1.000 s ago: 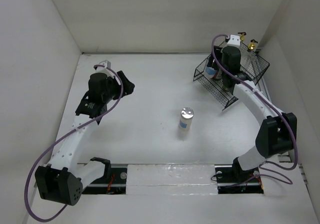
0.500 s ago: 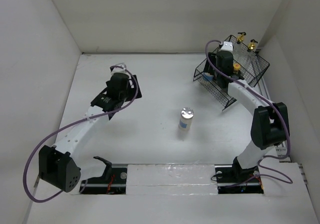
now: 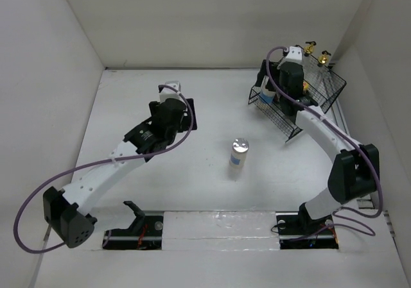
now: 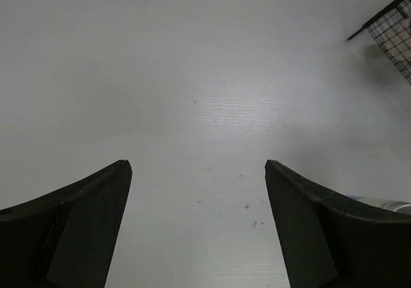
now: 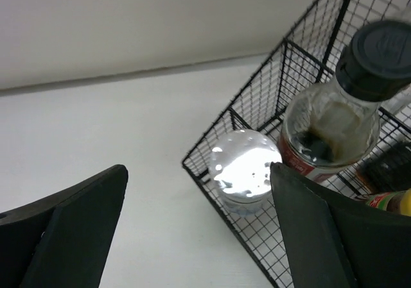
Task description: Organize the condiment bottles
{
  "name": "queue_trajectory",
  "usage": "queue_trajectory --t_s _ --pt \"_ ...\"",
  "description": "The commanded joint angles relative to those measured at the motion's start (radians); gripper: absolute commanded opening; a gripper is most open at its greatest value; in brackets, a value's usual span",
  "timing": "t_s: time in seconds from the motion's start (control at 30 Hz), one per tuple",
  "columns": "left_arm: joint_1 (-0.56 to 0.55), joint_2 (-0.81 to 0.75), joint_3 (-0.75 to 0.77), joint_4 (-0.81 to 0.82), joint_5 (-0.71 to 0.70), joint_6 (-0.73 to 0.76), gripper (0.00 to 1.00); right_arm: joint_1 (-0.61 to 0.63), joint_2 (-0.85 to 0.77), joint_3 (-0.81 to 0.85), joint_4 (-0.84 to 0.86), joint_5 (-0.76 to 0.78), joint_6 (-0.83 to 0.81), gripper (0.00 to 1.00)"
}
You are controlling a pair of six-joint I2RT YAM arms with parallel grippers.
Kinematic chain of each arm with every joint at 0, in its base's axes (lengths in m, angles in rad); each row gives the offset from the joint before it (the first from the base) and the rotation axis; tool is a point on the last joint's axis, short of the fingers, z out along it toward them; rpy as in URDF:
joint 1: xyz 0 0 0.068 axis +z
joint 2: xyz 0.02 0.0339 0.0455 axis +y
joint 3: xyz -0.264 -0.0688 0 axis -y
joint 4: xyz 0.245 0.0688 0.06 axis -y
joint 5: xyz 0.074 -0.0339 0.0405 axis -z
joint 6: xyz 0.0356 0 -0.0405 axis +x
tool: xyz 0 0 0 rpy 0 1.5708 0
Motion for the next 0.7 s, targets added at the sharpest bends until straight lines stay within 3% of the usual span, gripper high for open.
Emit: queue_trajectory --t_s 0.0,0.2,0.3,0.4,0.57,0.67 --pt "0.0 -0.073 -0.045 0.075 0.053 0.02 0.81 0.042 -0.096 0.035 0.011 -0.014 0.004 0.97" --pt "0.009 -0.096 -0.054 0.103 0.135 0.075 0.81 0.156 -0.19 -0.046 -0.044 0.001 0.004 0.96" --pt "0.038 -0.129 -0.054 0.122 0.19 0.084 0.81 0.234 -0.309 -0.162 -0.079 -0.052 0.056 0.83" --pt "0.039 -0.156 -0.054 0.132 0.231 0.093 0.81 0.336 -0.38 -0.247 -0.16 -0.069 0.082 0.83" --pt "0.039 -0.177 -0.064 0.142 0.241 0.093 0.81 0.472 -0.524 -0.347 -0.371 -0.048 0.148 0.98" --pt "0.039 -0.177 -0.064 0.142 0.241 0.093 0.81 0.524 -0.563 -0.361 -0.446 -0.091 0.168 1.0"
